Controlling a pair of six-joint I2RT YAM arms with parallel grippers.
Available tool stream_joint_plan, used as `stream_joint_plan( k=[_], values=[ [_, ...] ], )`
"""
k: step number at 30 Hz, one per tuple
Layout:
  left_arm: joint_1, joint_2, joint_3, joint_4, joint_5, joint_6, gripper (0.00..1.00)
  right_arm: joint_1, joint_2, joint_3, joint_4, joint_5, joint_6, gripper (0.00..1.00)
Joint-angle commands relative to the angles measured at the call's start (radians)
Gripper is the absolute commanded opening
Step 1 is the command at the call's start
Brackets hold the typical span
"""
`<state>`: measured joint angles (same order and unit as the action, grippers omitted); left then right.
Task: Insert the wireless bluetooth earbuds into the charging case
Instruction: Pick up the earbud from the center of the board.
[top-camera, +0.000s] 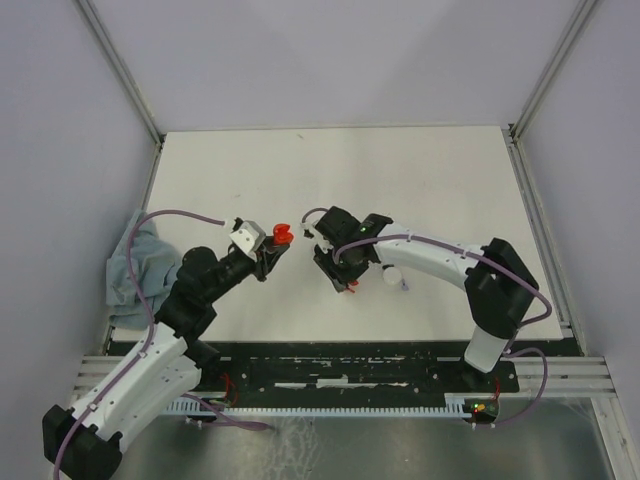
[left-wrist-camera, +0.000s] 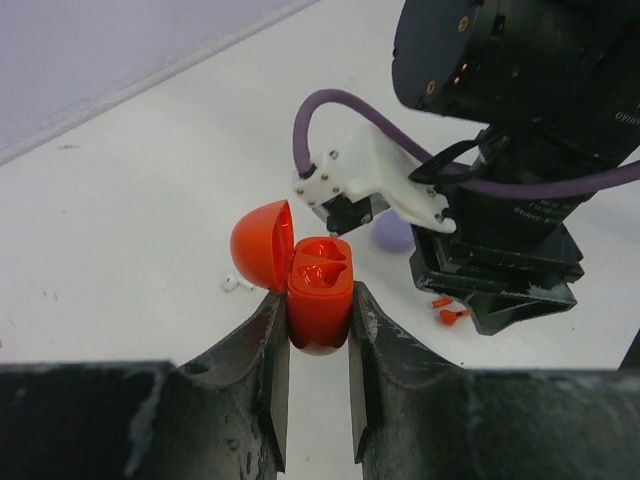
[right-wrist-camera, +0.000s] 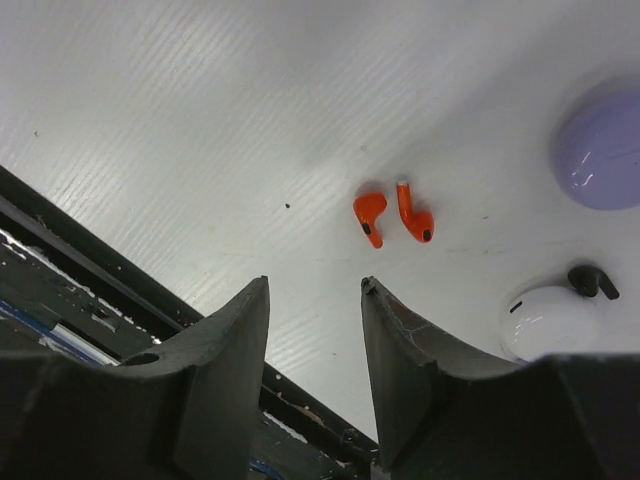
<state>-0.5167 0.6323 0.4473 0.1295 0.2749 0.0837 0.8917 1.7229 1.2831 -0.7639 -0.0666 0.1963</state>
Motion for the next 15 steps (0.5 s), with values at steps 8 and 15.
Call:
stream_joint_plan(
  k=[8,15],
  values=[
    [0.004,-0.048,-0.005,0.058,-0.049,0.019,0.03,0.036,0.161,0.141,-0.082,0.135,-0.011,0.46],
    [0.004,-0.061,-0.005,0.054,-0.047,0.016,0.03,0.041,0.208,0.143,-0.083,0.169,-0.012,0.44]
  ],
)
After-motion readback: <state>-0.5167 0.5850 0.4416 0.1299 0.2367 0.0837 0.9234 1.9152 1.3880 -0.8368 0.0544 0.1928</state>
